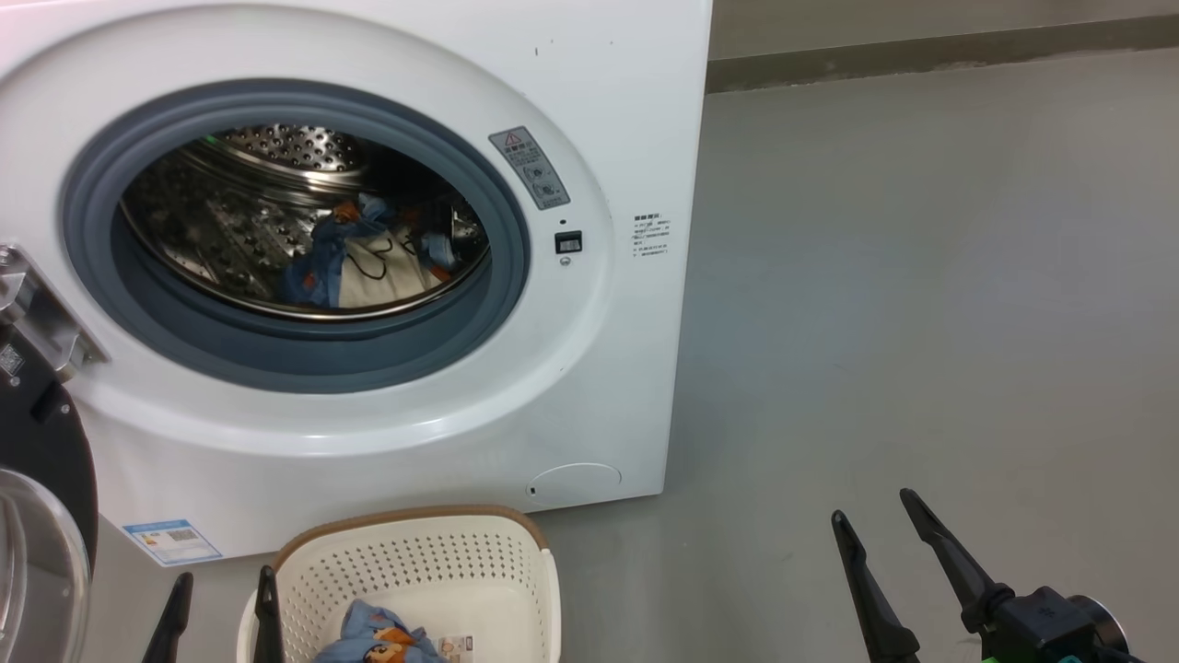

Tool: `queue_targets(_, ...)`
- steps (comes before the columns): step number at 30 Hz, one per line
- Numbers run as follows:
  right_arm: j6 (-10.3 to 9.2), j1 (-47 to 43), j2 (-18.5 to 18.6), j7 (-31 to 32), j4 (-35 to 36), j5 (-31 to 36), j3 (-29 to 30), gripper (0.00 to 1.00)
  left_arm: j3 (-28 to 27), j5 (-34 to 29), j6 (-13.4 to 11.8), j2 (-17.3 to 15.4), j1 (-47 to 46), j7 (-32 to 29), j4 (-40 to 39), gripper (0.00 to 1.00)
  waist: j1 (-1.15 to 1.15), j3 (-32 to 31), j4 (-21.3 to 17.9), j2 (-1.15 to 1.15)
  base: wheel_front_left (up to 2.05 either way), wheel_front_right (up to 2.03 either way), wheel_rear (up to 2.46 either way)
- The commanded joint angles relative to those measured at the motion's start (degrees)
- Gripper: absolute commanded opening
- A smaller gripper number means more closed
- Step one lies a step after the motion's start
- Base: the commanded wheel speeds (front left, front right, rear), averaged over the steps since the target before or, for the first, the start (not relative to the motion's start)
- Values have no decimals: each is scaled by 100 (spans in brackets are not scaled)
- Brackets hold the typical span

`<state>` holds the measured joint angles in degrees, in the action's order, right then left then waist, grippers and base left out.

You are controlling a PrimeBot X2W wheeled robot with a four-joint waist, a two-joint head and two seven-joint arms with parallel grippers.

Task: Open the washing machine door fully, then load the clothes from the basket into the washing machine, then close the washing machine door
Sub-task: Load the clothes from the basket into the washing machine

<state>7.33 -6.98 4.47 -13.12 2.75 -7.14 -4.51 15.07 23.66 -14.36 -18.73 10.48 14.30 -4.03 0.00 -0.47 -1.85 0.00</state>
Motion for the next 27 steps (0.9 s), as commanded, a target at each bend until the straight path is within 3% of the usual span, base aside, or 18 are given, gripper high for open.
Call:
queue_targets(1,16,97,22,-16,139,2,-129,100,-237,-83,27,-72,-182,70,-108,100,0,15,5,0,0,0,0)
queue_targets(9,16,139,33,-24,152,-10,-127,100,-213,-84,71,-27,-252,70,-24,100,0,180,60,0,0,0,0)
queue_targets(15,16,283,43,-18,219,-5,-181,100,-81,4,264,26,-552,31,355,100,0,527,80,0,0,0,0)
queue_targets(21,16,522,86,-34,250,-19,-228,100,131,63,546,161,-1166,-12,1176,100,0,1106,72,0,0,0,0)
queue_targets(27,16,839,105,-79,362,-2,-179,100,535,-70,914,384,-2214,-167,2535,100,0,1874,83,0,0,0,0)
